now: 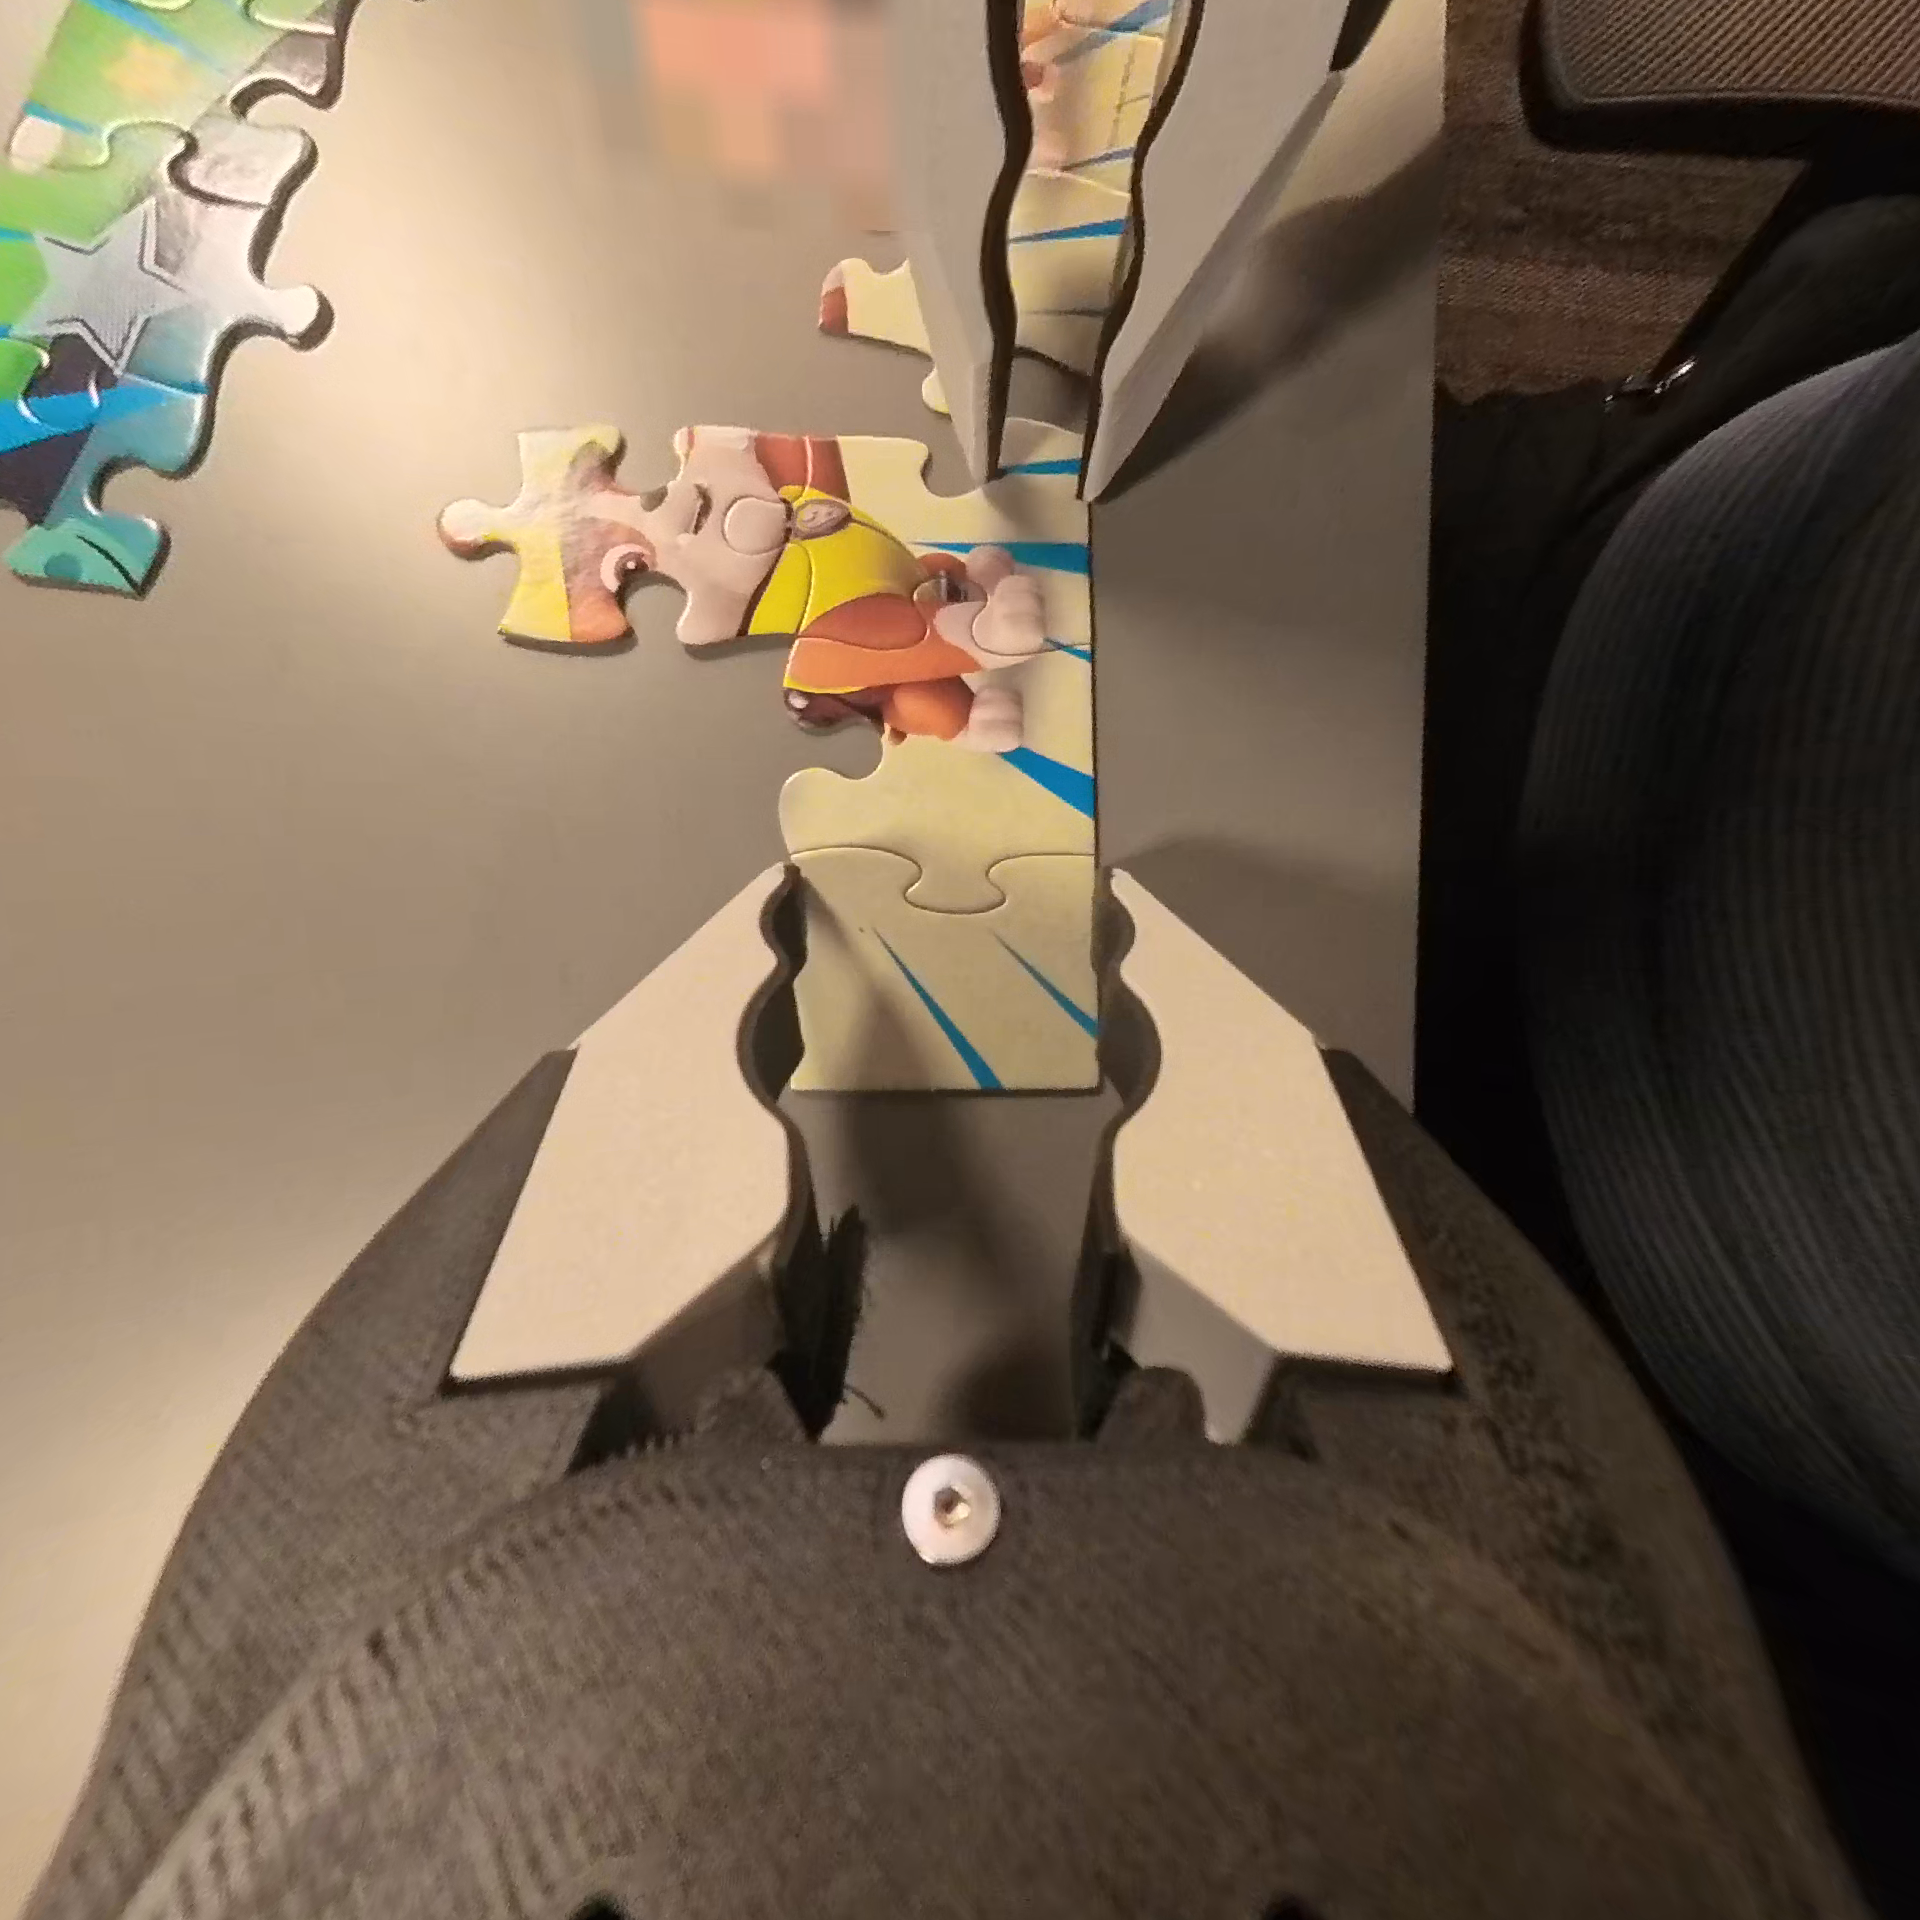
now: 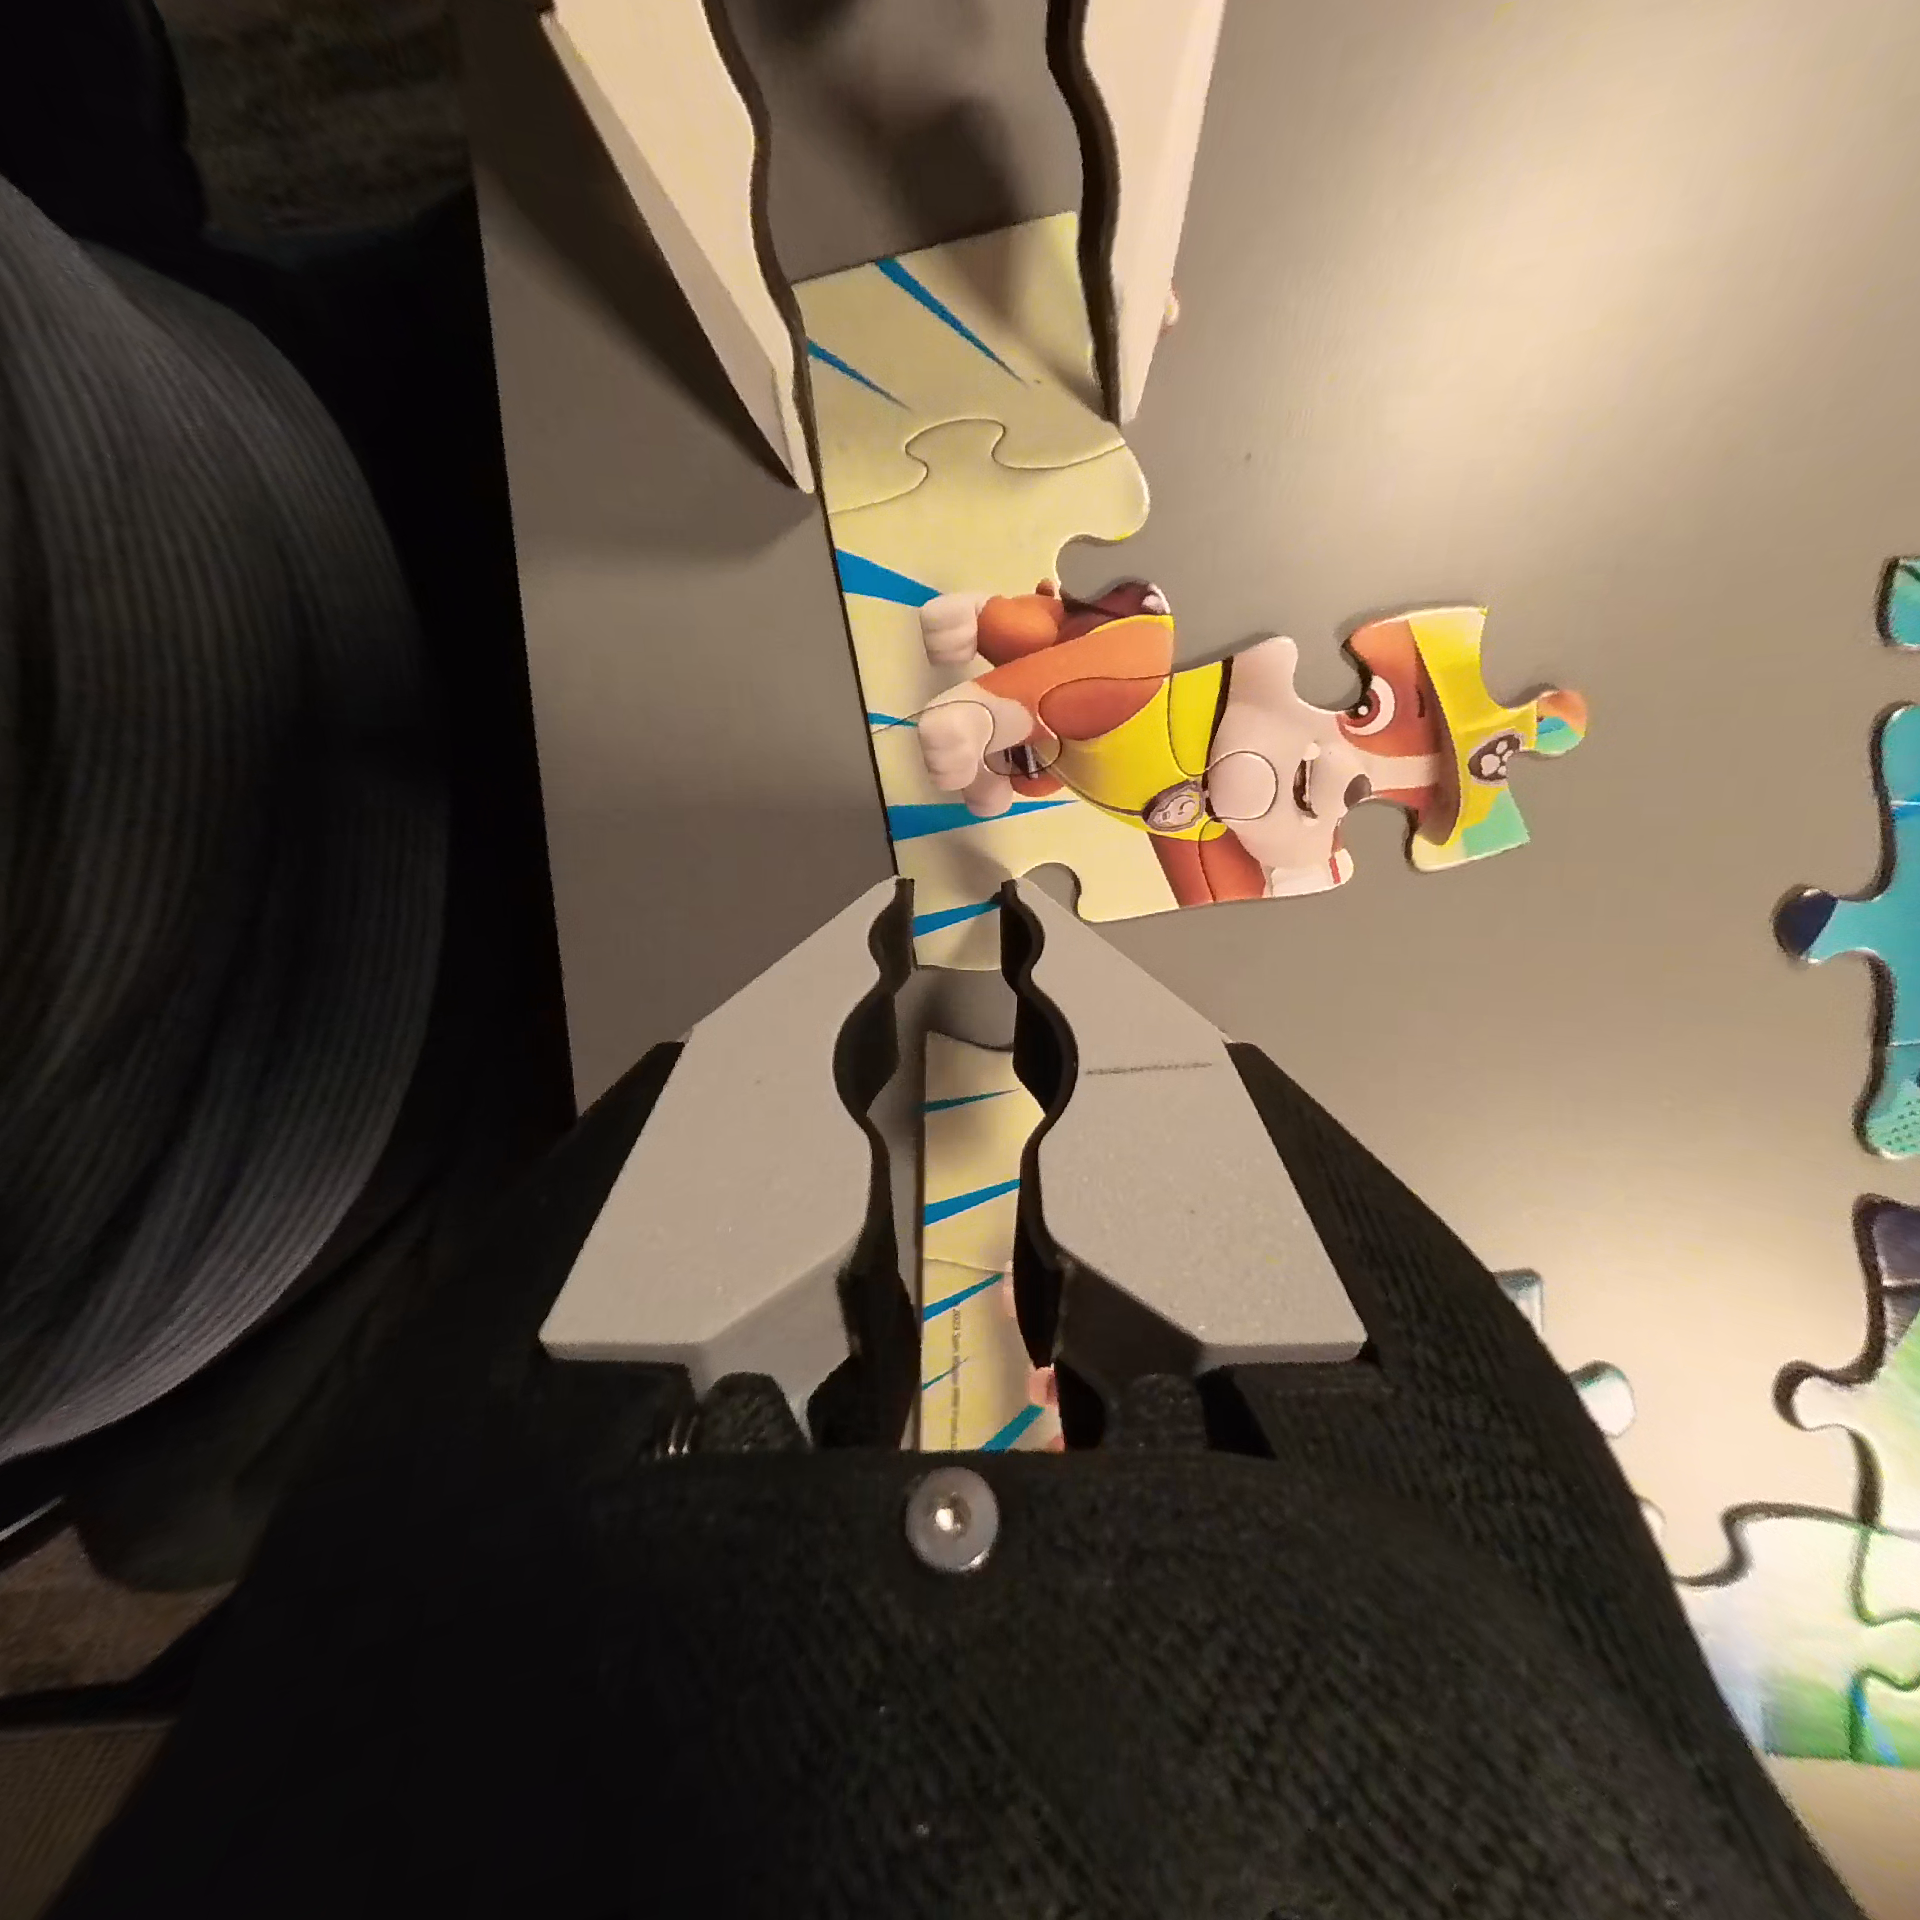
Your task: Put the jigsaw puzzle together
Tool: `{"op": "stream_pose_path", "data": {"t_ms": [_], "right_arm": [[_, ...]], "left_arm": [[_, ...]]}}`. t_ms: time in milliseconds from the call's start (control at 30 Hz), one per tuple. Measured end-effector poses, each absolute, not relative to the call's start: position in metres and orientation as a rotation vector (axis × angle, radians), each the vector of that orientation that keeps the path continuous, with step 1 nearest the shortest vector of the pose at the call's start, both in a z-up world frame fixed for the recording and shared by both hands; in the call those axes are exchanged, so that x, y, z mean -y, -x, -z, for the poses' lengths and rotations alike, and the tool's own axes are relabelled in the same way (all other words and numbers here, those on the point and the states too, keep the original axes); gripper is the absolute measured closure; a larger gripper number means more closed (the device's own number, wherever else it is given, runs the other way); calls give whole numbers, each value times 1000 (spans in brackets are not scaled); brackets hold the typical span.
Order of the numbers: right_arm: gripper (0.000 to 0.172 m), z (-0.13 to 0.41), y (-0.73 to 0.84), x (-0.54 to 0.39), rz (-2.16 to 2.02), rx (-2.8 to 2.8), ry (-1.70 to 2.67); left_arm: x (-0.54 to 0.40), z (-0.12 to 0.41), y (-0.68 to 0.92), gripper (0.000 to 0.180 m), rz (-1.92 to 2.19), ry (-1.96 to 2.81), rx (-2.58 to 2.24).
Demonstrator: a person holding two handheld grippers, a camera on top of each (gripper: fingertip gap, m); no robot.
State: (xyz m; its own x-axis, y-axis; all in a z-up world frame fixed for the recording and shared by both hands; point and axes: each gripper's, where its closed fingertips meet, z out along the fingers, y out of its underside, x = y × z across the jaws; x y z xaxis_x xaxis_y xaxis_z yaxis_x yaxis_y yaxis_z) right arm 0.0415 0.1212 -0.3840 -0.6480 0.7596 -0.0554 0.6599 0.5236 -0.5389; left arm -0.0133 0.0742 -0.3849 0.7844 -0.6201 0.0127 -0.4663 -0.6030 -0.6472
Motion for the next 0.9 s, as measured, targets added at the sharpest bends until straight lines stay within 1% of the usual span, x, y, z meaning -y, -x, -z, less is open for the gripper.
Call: {"op": "stream_pose_path", "data": {"t_ms": [100,167,233,333,433,600,900], "right_arm": [[157,384,-44,-121,-791,2573,1215],[161,383,-44,-122,-777,2565,1203],[160,382,-44,-125,-758,2556,1188],[150,376,-46,-131,-773,2523,1210],[135,372,-50,-150,-764,2478,1287],[127,377,-61,-177,-770,2435,1378],[130,383,-67,-182,-817,2398,1397]], "left_arm": [[-76,385,12,125,320,2318,-818],[-78,385,12,125,326,2311,-823],[-79,385,11,125,330,2305,-832],[-80,385,11,125,336,2300,-845],[-81,385,11,125,342,2294,-849],[-83,385,11,125,345,2288,-846],[-87,385,10,125,353,2279,-856]]}}
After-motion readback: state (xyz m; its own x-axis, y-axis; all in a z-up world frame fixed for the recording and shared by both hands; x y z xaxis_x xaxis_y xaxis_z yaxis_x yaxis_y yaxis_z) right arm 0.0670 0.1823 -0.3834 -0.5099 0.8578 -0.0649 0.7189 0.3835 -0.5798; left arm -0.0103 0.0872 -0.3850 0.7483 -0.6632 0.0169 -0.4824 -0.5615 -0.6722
